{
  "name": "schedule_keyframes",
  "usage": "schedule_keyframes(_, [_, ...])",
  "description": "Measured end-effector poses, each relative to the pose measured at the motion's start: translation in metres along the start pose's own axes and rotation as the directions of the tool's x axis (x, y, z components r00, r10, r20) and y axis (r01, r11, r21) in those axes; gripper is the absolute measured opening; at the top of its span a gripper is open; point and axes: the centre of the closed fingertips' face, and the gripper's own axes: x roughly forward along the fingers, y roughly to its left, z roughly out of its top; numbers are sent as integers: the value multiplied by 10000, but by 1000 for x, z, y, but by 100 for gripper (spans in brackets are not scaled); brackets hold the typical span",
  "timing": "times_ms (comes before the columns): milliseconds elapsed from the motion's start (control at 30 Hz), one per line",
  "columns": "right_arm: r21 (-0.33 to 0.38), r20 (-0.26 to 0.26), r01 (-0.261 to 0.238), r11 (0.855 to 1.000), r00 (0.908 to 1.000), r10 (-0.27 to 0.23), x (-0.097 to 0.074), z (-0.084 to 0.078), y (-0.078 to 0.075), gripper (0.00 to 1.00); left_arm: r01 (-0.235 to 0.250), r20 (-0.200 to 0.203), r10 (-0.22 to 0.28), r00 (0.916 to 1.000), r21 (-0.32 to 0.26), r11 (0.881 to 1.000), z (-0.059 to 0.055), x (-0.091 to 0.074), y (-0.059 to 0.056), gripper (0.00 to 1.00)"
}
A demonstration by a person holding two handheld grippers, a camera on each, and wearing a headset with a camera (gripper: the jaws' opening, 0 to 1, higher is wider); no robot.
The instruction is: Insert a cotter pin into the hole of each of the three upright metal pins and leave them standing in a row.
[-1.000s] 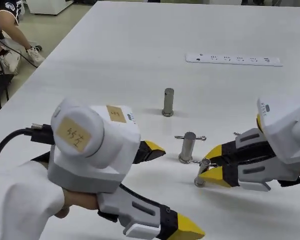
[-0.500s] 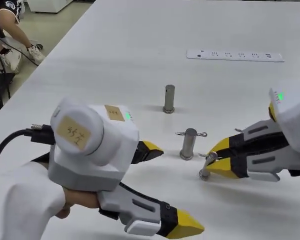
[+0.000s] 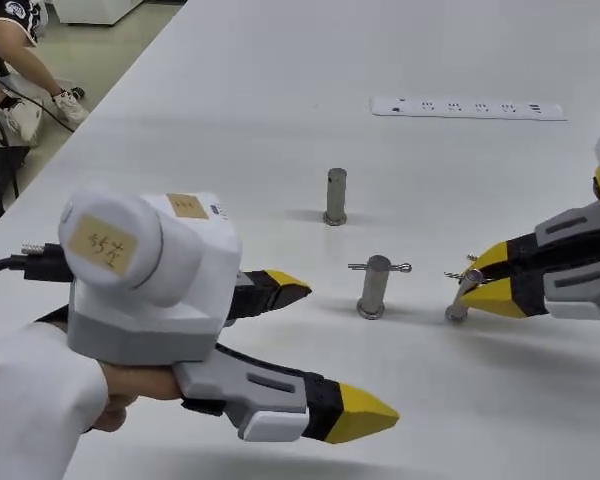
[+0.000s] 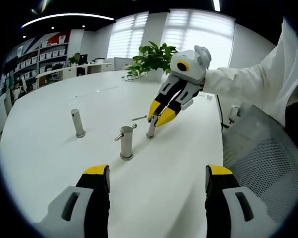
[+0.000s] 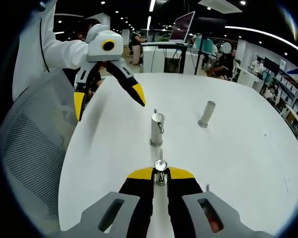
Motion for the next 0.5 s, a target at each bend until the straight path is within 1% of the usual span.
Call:
schedule_keyframes(67, [120,-15,-43,9999,10000,43,1,-2,-1,4,-1,-21,1,10000,-25,10000,0,0,0,77])
schedule_keyframes(133, [274,155,-58,9996,9999,54,1,0,-2,4,4,-30,-4,10000,-24,10000,0,-1,0,77])
schedule_keyframes(300, [342,357,-263,9991,9990,251,5,4,0,4,34,-81,-34,10000,-28,10000,0,0,-1,77])
schedule_keyframes(500, [418,565,-393,9984,9977,369,9,7,-3,4,41,-125,-42,9999,-62,10000,-1,0,-2,77])
